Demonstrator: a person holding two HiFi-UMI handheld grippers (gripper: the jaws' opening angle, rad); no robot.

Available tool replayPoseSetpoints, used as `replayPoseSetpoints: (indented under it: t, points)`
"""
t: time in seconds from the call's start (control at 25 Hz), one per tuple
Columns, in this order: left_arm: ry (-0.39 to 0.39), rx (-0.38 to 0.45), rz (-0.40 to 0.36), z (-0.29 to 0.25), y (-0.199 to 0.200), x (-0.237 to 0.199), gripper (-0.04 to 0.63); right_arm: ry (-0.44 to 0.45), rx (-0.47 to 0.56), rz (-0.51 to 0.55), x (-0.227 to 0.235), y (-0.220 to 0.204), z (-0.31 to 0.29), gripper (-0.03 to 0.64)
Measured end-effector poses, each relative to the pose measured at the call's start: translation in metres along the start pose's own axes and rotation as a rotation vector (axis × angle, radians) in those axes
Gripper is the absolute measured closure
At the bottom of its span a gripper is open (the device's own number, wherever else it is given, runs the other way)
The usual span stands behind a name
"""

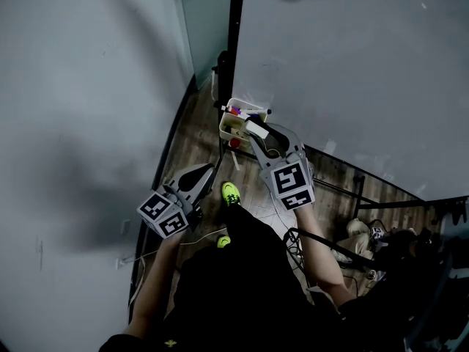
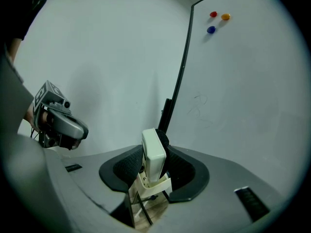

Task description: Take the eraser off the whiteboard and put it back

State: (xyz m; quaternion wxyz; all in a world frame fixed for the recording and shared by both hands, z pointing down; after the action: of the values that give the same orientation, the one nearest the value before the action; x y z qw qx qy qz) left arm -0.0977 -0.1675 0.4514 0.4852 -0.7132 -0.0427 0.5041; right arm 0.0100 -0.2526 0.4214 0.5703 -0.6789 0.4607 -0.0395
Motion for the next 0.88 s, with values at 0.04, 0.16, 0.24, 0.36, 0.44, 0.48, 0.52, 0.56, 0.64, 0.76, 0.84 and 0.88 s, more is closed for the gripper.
replayPoseSetpoints:
  t: [0.04, 0.16, 0.24, 0.36, 0.44, 0.48, 0.52, 0.56, 0.64, 0.76, 0.84, 0.88]
  points:
    - [-0.001, 0.001, -0.002, 0.001, 0.0, 0.001, 0.574, -0.004, 0.003, 0.003, 0.0, 0.003, 0.002, 0.457]
    - [-0.003, 0.003, -0.013, 0.001, 0.003, 0.003, 0.575, -0.015, 0.014, 0.013, 0.002, 0.012, 0.008, 0.459]
    - [-0.004, 0.001, -0.03, 0.001, 0.005, 0.004, 0.574, -0.022, 0.019, 0.019, 0.004, 0.018, 0.012, 0.459]
    - [-0.008, 0.004, -0.053, 0.002, 0.006, 0.007, 0.574, -0.034, 0.029, 0.026, 0.006, 0.026, 0.018, 0.457]
    - [-0.002, 0.003, -0.058, 0.003, 0.005, 0.008, 0.575, -0.039, 0.037, 0.032, 0.006, 0.032, 0.023, 0.458]
    - [0.002, 0.001, -0.059, 0.003, 0.004, 0.008, 0.575, -0.04, 0.04, 0.035, 0.005, 0.034, 0.026, 0.458]
    - [0.004, 0.001, -0.059, 0.003, 0.004, 0.009, 0.574, -0.042, 0.043, 0.038, 0.005, 0.035, 0.029, 0.458]
    - [0.003, 0.004, -0.057, 0.003, 0.004, 0.009, 0.575, -0.043, 0.044, 0.04, 0.005, 0.037, 0.032, 0.458]
    - [-0.003, 0.012, -0.054, 0.002, 0.004, 0.01, 0.575, -0.047, 0.049, 0.042, 0.005, 0.04, 0.037, 0.457]
    - [-0.005, 0.01, -0.054, 0.0, 0.004, 0.01, 0.575, -0.057, 0.053, 0.047, 0.006, 0.043, 0.043, 0.458]
    - [-0.008, 0.008, -0.049, -0.001, 0.002, 0.01, 0.575, -0.062, 0.054, 0.05, 0.006, 0.044, 0.047, 0.459]
    - [-0.008, 0.007, -0.048, -0.001, 0.001, 0.011, 0.575, -0.064, 0.055, 0.051, 0.006, 0.044, 0.049, 0.459]
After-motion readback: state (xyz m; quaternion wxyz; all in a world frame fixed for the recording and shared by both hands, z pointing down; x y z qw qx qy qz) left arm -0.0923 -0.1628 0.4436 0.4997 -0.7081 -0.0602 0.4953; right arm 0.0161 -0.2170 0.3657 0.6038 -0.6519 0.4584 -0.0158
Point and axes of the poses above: the fingertips, and each gripper's own axes: z backward along the fingers, x to its right, y out of its top, the point moved 1 cm from there along z, backward along the fingers, and after that the axes turned 15 degrees about z, right-handed, at the moved point
